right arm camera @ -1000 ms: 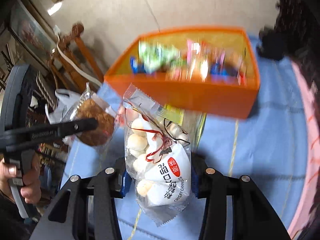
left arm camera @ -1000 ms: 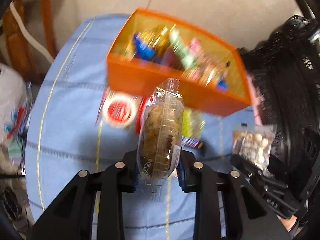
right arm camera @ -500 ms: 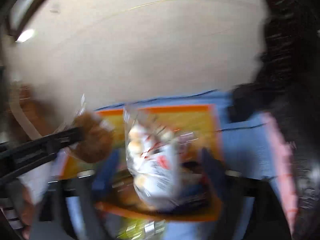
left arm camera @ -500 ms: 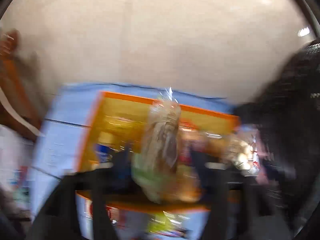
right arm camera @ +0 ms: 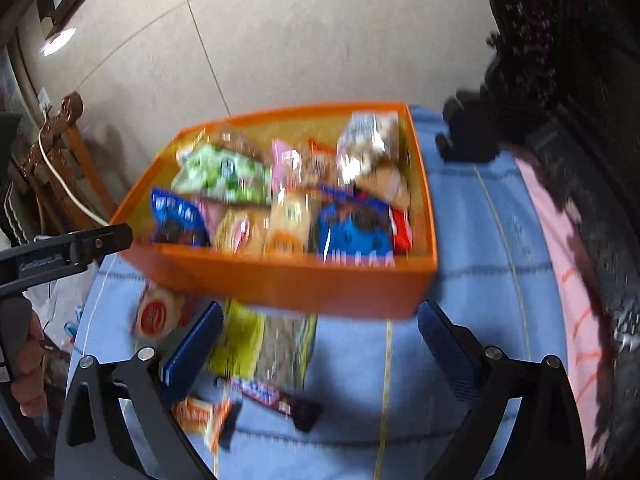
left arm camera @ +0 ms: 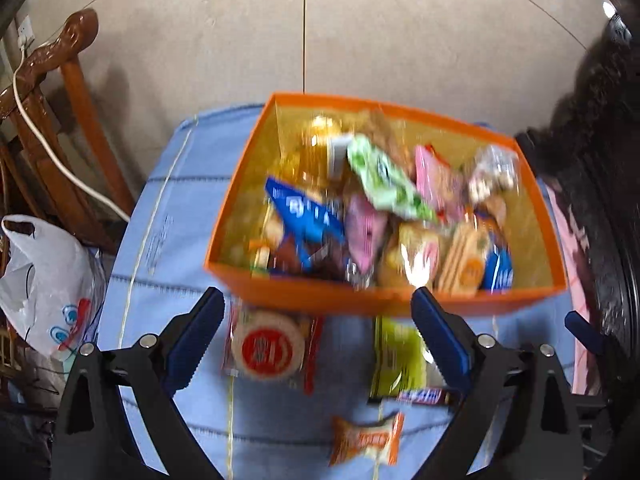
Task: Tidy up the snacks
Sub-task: 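Carry both bags over the orange box and open both grippers, then move both open grippers back over the remaining snacks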
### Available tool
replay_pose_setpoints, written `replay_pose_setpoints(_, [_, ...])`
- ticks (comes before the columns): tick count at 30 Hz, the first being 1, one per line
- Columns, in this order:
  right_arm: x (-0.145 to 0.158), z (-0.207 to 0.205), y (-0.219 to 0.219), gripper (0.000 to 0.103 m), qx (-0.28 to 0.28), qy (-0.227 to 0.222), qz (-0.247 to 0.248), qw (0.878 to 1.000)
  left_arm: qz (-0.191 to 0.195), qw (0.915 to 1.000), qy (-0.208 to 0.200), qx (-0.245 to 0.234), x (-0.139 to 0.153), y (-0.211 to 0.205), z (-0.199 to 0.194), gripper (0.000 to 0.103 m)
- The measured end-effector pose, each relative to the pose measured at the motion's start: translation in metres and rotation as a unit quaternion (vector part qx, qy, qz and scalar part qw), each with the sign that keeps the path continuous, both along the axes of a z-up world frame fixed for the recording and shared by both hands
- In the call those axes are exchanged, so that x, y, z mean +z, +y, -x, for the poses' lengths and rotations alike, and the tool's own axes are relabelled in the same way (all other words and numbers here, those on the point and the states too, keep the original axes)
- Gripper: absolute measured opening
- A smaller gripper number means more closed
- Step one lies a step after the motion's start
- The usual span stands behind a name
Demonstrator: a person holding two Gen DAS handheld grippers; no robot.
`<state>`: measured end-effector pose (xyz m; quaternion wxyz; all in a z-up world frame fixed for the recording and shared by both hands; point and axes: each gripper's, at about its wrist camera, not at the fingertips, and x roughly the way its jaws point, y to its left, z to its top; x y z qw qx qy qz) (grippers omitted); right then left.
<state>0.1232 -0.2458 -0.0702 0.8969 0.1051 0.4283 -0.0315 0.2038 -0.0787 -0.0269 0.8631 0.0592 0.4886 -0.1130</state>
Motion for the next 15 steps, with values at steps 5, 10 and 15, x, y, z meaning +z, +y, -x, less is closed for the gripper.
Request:
replay_pose_setpoints(5, [-0.013,0.03,0.005,0.098,-0.008,0.029,-0.02,0.999,-0.023,0.9997,0.004,-0.003,-0.011,0.012,0.03,0.092])
replay_pose_setpoints(10, [-0.023,0.052,0.009,0.099,-0.007,0.052,-0.028,0.998,-0.024,0.9994,0.024,0.011,-0.014,0.026,0.045,0.092])
replay_pose_setpoints(15, [-0.033,0.068,0.012,0.099,-0.005,0.079,-0.041,0.996,-0.031,0.9986,0.04,0.016,-0.019,0.032,0.056,0.092])
